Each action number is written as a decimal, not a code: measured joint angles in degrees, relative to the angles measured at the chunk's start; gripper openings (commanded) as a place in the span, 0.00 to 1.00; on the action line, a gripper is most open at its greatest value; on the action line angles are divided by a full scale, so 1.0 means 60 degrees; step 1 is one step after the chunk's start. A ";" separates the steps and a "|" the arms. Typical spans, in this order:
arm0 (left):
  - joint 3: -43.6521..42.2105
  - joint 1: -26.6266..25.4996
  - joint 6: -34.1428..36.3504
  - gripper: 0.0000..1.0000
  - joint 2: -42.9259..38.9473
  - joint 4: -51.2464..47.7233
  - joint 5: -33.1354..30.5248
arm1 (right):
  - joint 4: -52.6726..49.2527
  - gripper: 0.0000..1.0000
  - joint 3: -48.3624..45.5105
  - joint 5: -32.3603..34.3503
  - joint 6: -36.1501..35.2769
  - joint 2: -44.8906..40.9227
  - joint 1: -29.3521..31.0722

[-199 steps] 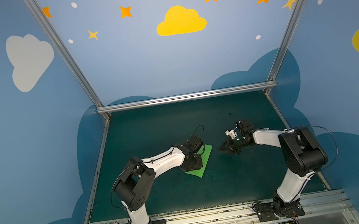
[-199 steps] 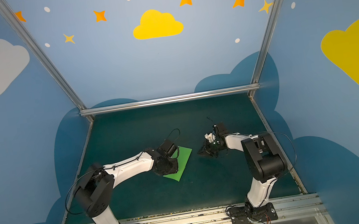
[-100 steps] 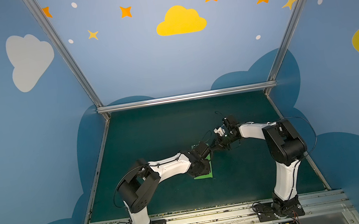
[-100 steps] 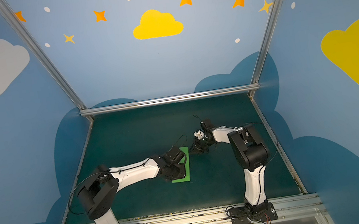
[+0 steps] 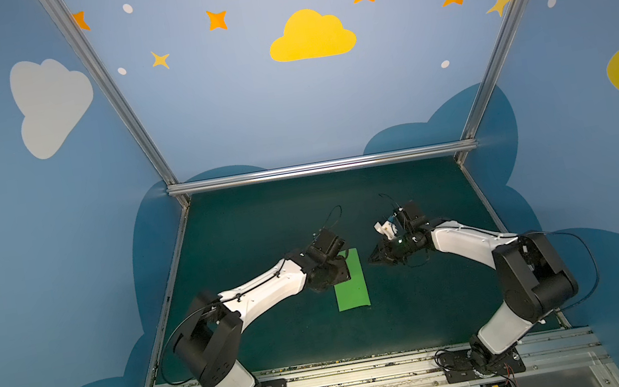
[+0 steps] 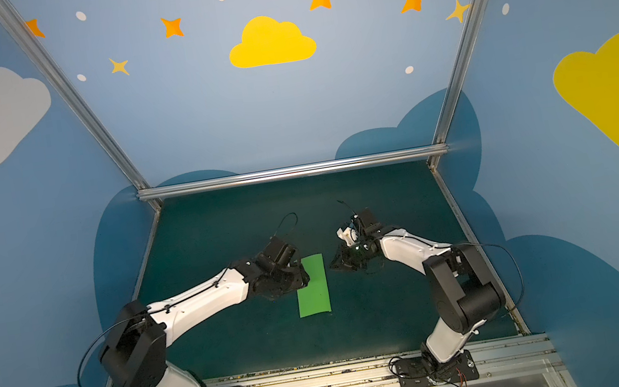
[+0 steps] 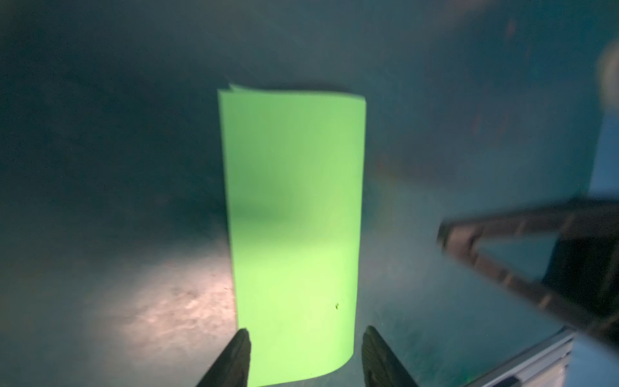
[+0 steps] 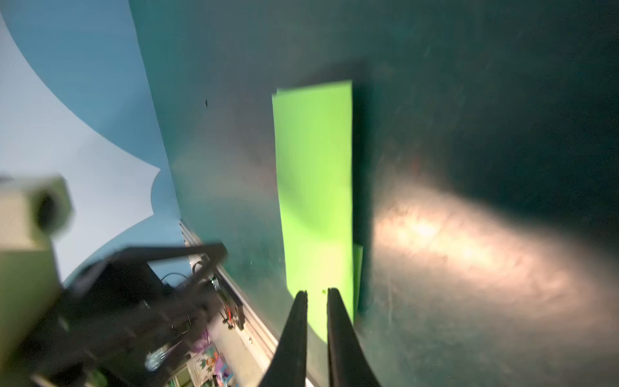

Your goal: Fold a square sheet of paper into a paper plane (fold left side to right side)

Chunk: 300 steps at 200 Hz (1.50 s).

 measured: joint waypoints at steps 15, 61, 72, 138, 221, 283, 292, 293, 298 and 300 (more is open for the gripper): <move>-0.0288 0.0357 0.0033 0.62 -0.0124 0.0062 0.0033 | 0.0091 0.00 -0.0280 0.0073 0.0131 -0.0051 0.0372; -0.1315 0.0900 0.0011 0.69 -0.0189 0.0455 0.0474 | 0.0415 0.00 -0.0514 0.0302 0.0412 -0.0025 0.1093; -0.1461 0.0903 -0.0015 0.69 -0.0189 0.0572 0.0601 | 0.0532 0.00 -0.0510 0.0357 0.0455 0.0044 0.1118; -0.1880 0.0903 -0.0204 0.71 -0.0182 0.1239 0.0987 | 0.0914 0.00 -0.0488 0.0550 0.0492 0.1005 0.1158; -0.2120 0.0903 -0.0484 0.75 0.0175 0.1891 0.1526 | 0.1027 0.00 -0.0510 0.0739 0.0401 0.1501 0.1104; -0.2167 0.0903 -0.0688 0.76 0.0499 0.2750 0.1985 | 0.1191 0.00 -0.0612 0.0641 0.0397 0.1501 0.1056; -0.2167 0.0907 -0.0718 0.76 0.0576 0.2943 0.2084 | 0.1195 0.00 -0.0616 0.0634 0.0397 0.1504 0.1053; -0.2167 0.0907 -0.0721 0.76 0.0579 0.2962 0.2087 | 0.1195 0.00 -0.0616 0.0634 0.0397 0.1504 0.1053; -0.2164 0.0907 -0.0747 0.77 0.0616 0.3075 0.2153 | 0.1195 0.00 -0.0616 0.0630 0.0397 0.1504 0.1053; -0.2164 0.0907 -0.0743 0.77 0.0634 0.3115 0.2175 | 0.1195 0.00 -0.0616 0.0630 0.0397 0.1504 0.1053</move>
